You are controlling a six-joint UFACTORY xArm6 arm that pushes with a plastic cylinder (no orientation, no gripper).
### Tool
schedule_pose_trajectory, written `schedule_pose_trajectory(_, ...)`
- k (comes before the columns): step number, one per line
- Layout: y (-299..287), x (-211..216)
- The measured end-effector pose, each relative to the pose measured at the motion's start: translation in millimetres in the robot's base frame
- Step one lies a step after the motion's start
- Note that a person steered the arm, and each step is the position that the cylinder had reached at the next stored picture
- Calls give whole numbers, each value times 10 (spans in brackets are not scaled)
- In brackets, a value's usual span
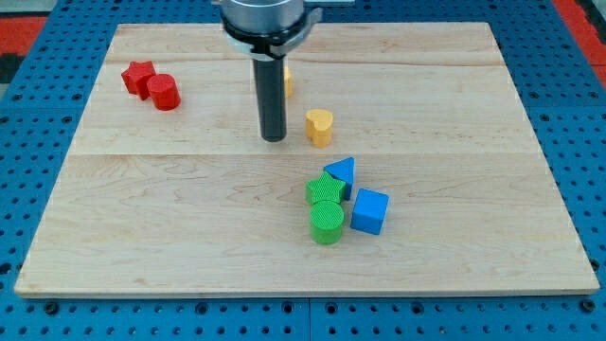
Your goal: Move the yellow heart closer to the blue cube
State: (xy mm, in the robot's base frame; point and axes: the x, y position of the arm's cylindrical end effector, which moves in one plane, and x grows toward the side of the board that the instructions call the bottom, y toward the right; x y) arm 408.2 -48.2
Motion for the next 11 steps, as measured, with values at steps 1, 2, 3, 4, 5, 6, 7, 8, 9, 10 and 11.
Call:
schedule_pose_trajectory(1, 164, -179)
schedule_pose_trajectory(2, 569, -179)
schedule_pose_trajectory(3, 859, -84)
schedule_pose_trajectory(4, 1123, 146)
schedule_pose_trajectory(5, 1247, 222)
schedule_pose_trajectory(6, 1243, 2)
schedule_pose_trajectory(7, 1448, -178)
schedule_pose_trajectory(8, 1564, 14)
schedule_pose_trajectory(9, 1564, 209)
schedule_pose_trajectory(10, 1564, 464)
schedule_pose_trajectory(11, 1564, 702)
